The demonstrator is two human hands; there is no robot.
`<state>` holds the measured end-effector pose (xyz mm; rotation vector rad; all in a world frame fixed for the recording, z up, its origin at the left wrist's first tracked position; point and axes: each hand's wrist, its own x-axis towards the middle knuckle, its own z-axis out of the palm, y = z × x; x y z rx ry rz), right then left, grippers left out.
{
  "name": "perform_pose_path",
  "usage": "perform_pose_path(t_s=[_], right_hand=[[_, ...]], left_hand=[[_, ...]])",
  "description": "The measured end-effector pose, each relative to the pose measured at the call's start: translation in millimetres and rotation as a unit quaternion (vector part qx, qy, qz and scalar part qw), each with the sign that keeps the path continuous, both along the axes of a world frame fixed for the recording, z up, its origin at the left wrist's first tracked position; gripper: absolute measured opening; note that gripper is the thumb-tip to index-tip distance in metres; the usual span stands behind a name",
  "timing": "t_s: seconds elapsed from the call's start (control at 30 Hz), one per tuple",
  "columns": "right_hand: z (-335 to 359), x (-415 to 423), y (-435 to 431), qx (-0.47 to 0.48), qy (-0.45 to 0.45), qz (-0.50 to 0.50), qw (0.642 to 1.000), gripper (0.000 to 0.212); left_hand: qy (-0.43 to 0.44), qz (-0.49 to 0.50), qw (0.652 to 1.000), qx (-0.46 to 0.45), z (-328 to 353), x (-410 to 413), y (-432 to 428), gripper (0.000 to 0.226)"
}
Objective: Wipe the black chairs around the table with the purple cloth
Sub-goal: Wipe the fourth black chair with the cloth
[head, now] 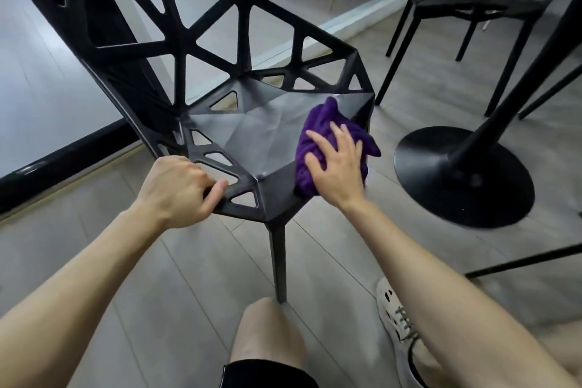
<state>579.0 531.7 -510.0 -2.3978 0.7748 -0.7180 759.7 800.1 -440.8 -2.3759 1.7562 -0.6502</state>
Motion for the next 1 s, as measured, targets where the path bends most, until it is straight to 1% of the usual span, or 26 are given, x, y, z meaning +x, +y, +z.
perform_pose_path(t_s=[0.07, 0.13, 0.2, 0.3, 0.33, 0.37, 0.43, 0.5, 0.63, 0.7, 0.73, 0.77, 0.8, 0.87, 0.9, 0.93, 1.0], right_hand=[[-5, -19, 40, -0.059, -0.011, 0.102, 0.993, 0.054], [-9, -27, 66, -0.092, -0.017, 0.168, 0.981, 0.053], [-10, -25, 66, -0.112, -0.027, 0.200, 0.973, 0.050], [-12, -13, 28, -0.125, -0.043, 0.222, 0.966, 0.046], [-12, -7, 7, -0.109, -0.041, 0.200, 0.973, 0.046], [-11, 0, -15, -0.082, -0.033, 0.158, 0.983, 0.048], [-4, 15, -54, -0.005, 0.004, 0.043, 0.999, 0.054], [3, 29, -83, 0.072, 0.052, -0.043, 0.995, 0.058], [21, 54, -124, 0.143, 0.109, -0.088, 0.980, 0.060], [33, 66, -149, 0.164, 0.141, -0.106, 0.971, 0.064], [38, 71, -160, 0.157, 0.167, -0.110, 0.967, 0.067], [42, 75, -166, 0.131, 0.203, -0.104, 0.965, 0.070], [45, 80, -168, 0.081, 0.244, -0.084, 0.963, 0.071], [48, 95, -151, -0.045, 0.312, -0.004, 0.949, 0.073], [50, 105, -133, -0.091, 0.334, 0.046, 0.937, 0.073], [50, 116, -111, -0.115, 0.346, 0.097, 0.926, 0.074], [47, 129, -61, -0.114, 0.354, 0.191, 0.908, 0.075]], left_hand=[[-0.001, -0.004, 1.000, -0.002, 1, -1, 0, 0.059], [-0.004, -0.005, 1.000, -0.002, 1, -2, -1, 0.059], [-0.005, -0.004, 1.000, -0.008, 0, -2, -1, 0.059], [-0.004, 0.005, 1.000, -0.006, -1, -2, 0, 0.061], [-0.006, 0.010, 1.000, -0.001, 0, -1, -1, 0.061], [-0.005, 0.016, 1.000, 0.004, 0, -2, -1, 0.062], [-0.003, 0.027, 1.000, 0.011, 0, -4, -1, 0.063], [-0.002, 0.032, 0.999, 0.008, 0, -11, -4, 0.064], [0.002, 0.037, 0.999, 0.006, 7, -39, -26, 0.062], [-0.001, 0.048, 0.999, 0.010, 8, -54, -43, 0.062], [0.001, 0.055, 0.998, 0.012, 7, -61, -51, 0.063], [0.005, 0.059, 0.998, 0.014, 6, -67, -59, 0.063], [0.011, 0.061, 0.998, 0.014, 6, -72, -66, 0.063], [0.014, 0.062, 0.998, 0.011, 5, -80, -75, 0.063], [0.010, 0.065, 0.998, 0.007, 5, -82, -77, 0.063], [0.010, 0.066, 0.998, 0.006, 7, -82, -79, 0.063], [0.015, 0.061, 0.998, 0.008, 8, -84, -79, 0.063]])
